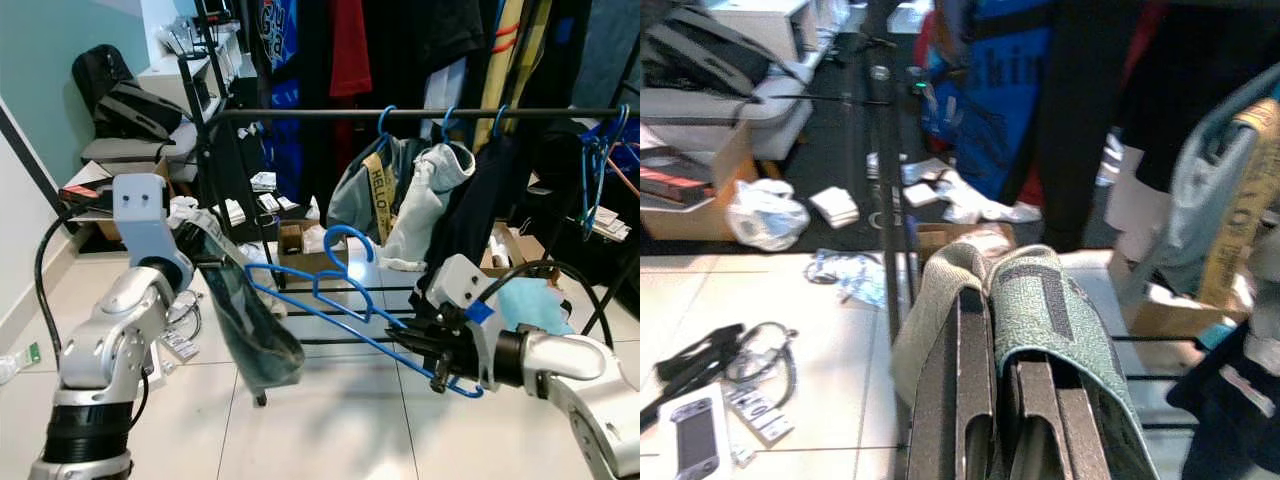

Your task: Hang hanger

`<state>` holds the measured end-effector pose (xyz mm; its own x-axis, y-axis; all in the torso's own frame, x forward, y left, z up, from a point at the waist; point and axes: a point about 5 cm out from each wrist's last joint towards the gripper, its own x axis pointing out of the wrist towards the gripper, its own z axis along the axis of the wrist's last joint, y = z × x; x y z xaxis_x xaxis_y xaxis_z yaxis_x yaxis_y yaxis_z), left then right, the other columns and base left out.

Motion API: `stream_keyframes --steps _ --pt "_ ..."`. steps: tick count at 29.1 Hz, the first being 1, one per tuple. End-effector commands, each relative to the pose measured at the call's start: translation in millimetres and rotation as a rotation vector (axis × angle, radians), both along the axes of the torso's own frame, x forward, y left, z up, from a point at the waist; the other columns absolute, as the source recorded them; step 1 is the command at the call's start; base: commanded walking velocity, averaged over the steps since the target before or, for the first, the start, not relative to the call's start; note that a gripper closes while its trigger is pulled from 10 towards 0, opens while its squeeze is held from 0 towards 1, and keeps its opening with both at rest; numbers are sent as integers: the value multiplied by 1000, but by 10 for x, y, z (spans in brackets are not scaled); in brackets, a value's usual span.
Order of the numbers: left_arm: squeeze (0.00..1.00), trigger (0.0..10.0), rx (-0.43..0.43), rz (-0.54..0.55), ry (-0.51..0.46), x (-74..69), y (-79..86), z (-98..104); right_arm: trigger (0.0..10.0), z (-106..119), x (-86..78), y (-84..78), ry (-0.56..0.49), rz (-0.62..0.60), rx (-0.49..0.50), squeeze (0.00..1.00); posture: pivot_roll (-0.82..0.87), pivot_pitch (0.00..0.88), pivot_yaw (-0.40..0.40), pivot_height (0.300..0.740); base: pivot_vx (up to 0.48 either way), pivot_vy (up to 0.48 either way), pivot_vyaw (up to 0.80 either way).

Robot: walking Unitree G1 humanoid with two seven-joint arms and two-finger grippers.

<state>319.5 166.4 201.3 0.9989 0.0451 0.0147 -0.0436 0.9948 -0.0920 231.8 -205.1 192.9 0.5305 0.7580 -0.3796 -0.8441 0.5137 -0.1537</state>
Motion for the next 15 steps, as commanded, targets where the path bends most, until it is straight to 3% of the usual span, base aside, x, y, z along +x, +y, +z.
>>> stream_keyframes --steps 1,9,15 --pt "0 10000 14 22 22 2 55 -25 10000 25 -27 17 3 19 2 0 -96 0 57 740 0 0 0" --pt "0 10000 11 2 25 -12 -16 -22 10000 -18 -45 140 24 67 27 0 -91 0 53 740 0 0 0" --pt "0 10000 20 6 23 -16 -7 -20 10000 -21 -65 135 43 83 21 0 -86 0 49 740 0 0 0"
